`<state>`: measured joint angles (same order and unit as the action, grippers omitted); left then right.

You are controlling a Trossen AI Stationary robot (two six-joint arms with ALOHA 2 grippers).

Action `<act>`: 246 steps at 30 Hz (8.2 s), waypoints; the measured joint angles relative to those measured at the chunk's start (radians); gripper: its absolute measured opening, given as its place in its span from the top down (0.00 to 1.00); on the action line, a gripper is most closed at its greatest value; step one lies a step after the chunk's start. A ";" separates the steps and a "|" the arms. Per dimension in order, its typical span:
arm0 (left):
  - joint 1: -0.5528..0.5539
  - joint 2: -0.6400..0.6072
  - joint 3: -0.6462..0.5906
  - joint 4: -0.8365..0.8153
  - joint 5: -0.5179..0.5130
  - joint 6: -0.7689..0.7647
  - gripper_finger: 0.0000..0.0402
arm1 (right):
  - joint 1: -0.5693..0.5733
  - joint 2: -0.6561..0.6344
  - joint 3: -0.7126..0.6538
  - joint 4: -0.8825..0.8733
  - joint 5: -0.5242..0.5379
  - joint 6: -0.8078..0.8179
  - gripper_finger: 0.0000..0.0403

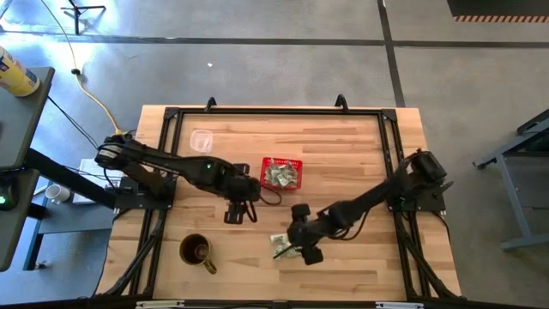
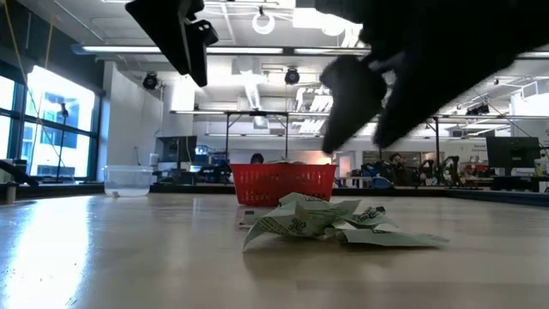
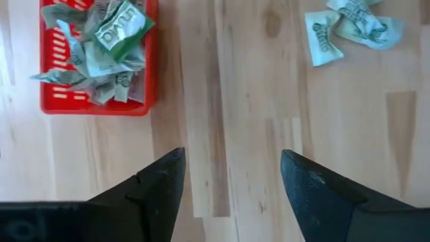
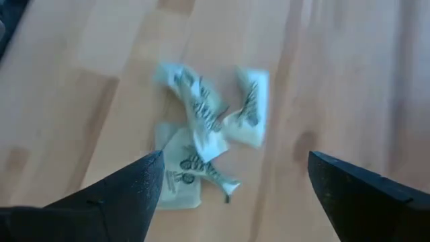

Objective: Pick and place items into bin
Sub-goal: Put the green stevia packet into the red bin, then adjust the green stevia and white truvia packets in the red bin

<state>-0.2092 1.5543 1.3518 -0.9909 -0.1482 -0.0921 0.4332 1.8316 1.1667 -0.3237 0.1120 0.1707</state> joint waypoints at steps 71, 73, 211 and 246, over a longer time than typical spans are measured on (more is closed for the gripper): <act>-0.013 0.000 0.000 -0.007 -0.109 -0.096 0.41 | -0.026 0.208 0.002 0.099 0.276 0.633 0.51; -0.013 0.000 0.000 -0.007 -0.108 -0.096 0.41 | -0.030 0.217 0.002 0.102 0.284 0.633 0.61; 0.287 0.036 -0.087 0.119 0.053 -0.156 0.42 | -0.229 -0.274 -0.010 -0.436 0.347 0.543 0.36; 0.221 -0.533 -0.512 0.259 -0.060 -0.658 0.72 | -0.588 -0.076 -0.154 0.280 -0.173 0.590 0.99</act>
<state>0.0121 1.0214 0.8394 -0.7323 -0.2085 -0.7503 -0.1550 1.7561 1.0126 -0.0433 -0.0615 0.7609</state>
